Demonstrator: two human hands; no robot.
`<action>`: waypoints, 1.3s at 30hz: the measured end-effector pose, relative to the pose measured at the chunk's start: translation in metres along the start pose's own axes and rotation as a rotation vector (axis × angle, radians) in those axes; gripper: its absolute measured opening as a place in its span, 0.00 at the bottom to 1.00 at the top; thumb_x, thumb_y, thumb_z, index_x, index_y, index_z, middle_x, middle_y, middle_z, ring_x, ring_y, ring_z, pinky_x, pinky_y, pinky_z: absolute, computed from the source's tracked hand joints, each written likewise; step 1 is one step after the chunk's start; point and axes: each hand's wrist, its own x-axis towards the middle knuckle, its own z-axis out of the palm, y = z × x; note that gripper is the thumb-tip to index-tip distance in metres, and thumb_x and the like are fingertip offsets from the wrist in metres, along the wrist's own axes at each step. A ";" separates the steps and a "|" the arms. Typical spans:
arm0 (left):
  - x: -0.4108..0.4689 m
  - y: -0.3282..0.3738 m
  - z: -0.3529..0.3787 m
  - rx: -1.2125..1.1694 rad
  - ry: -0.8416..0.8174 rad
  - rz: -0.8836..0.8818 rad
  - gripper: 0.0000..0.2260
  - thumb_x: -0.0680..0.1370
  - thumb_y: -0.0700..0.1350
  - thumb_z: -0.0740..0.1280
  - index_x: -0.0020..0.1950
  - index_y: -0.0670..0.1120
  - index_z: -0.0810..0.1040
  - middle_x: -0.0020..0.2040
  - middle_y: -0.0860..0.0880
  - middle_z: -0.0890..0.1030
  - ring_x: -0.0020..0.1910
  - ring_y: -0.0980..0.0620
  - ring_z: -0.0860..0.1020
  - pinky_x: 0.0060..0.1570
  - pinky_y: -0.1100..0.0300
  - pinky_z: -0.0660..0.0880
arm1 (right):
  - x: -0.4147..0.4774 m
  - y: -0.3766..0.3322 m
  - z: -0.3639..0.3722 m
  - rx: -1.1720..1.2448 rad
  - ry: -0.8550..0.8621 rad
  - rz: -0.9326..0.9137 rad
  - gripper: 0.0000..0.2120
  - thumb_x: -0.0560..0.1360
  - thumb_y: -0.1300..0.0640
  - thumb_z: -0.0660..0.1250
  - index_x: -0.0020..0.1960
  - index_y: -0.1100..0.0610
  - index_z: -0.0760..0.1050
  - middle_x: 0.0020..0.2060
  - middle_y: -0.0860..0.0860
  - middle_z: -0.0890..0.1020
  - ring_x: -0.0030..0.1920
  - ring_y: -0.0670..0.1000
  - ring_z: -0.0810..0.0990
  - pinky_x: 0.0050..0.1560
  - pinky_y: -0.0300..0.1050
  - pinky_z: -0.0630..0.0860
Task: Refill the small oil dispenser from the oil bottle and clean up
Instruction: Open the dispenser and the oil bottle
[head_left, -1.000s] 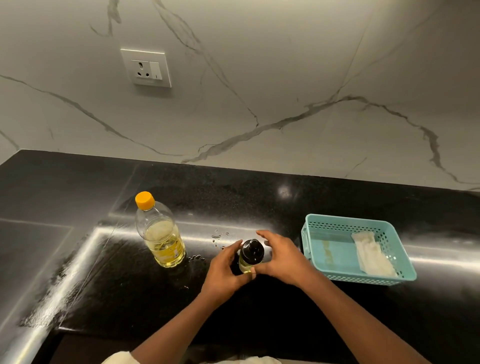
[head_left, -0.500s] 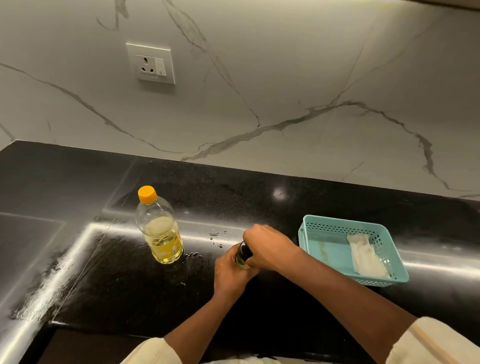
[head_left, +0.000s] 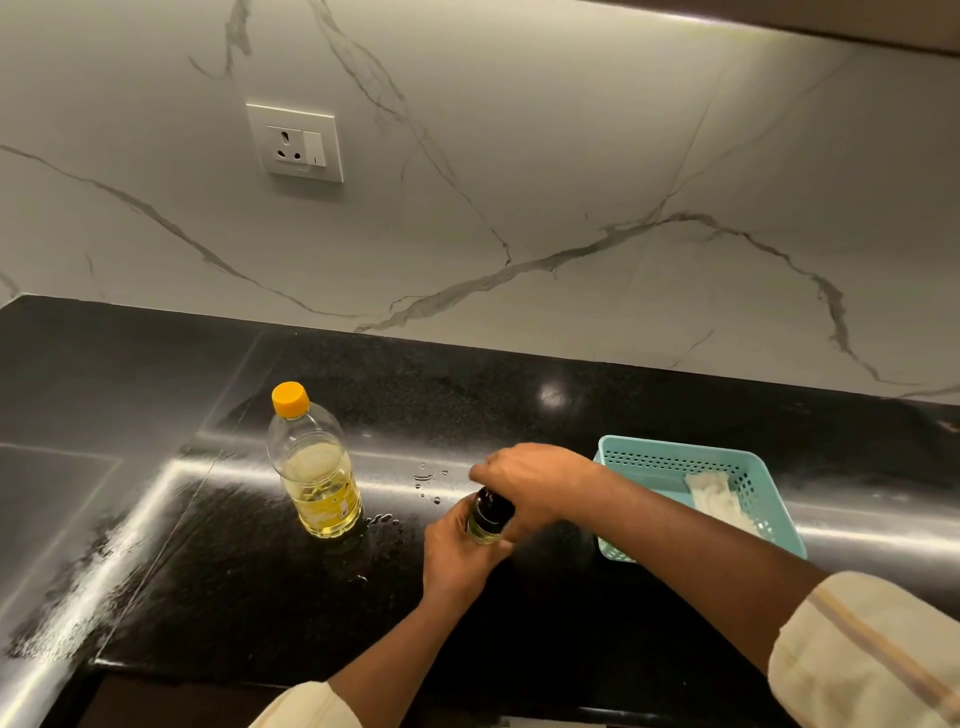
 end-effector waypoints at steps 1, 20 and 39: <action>0.000 0.000 0.000 0.008 -0.007 -0.007 0.16 0.68 0.44 0.83 0.53 0.55 0.85 0.45 0.54 0.90 0.46 0.54 0.89 0.49 0.53 0.86 | 0.000 -0.004 -0.004 0.008 -0.016 0.061 0.25 0.72 0.37 0.76 0.57 0.56 0.77 0.41 0.50 0.78 0.42 0.54 0.81 0.41 0.51 0.79; 0.002 -0.003 0.002 0.029 0.027 -0.013 0.18 0.66 0.41 0.84 0.50 0.55 0.84 0.43 0.57 0.89 0.44 0.61 0.87 0.44 0.62 0.83 | 0.000 -0.016 0.000 0.034 -0.007 -0.034 0.19 0.74 0.59 0.76 0.63 0.53 0.78 0.51 0.53 0.82 0.50 0.57 0.83 0.48 0.55 0.83; -0.003 -0.012 0.002 0.032 0.022 0.116 0.22 0.68 0.49 0.84 0.60 0.57 0.84 0.52 0.56 0.88 0.53 0.57 0.86 0.57 0.46 0.83 | -0.046 -0.022 0.067 0.380 -0.061 0.539 0.22 0.69 0.56 0.82 0.60 0.60 0.81 0.58 0.58 0.84 0.58 0.60 0.85 0.52 0.50 0.82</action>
